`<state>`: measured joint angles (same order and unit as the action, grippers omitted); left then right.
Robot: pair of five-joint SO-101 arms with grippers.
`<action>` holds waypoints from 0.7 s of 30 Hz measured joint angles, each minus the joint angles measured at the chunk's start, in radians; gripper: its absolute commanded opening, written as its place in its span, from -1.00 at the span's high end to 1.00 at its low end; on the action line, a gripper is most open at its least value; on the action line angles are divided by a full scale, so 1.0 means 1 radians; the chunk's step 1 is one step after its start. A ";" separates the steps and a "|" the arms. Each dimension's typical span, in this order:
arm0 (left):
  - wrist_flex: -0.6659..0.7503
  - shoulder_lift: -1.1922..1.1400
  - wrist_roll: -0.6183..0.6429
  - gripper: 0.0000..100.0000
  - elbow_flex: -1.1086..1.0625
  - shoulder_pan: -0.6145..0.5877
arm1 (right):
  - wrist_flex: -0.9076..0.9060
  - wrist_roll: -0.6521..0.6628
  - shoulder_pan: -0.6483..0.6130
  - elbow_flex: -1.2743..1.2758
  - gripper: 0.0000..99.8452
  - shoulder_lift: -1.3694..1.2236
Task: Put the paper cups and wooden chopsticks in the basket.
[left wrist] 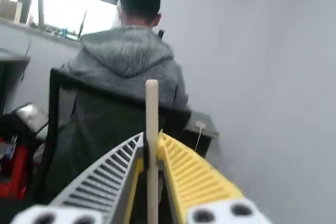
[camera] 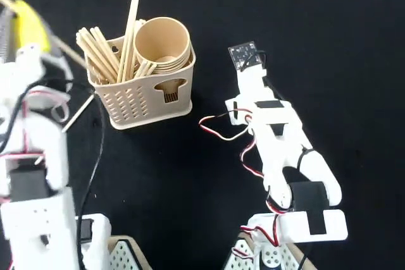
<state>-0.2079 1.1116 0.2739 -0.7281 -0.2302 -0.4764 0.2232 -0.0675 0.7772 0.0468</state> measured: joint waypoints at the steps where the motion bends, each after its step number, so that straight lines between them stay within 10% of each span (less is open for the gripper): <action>1: 0.057 0.000 0.000 0.94 -0.009 0.012 | 0.000 0.000 0.000 0.000 0.98 0.000; 13: 0.120 -0.003 -0.041 0.94 -0.057 0.084 | 0.000 0.000 0.000 0.000 0.98 0.000; 21: -0.153 -0.086 -0.224 0.70 0.011 0.195 | 0.000 0.000 0.000 0.000 0.98 0.000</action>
<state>-0.3613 1.0257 0.0499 -0.7173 -0.0353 -0.4764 0.2232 -0.0675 0.7772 0.0468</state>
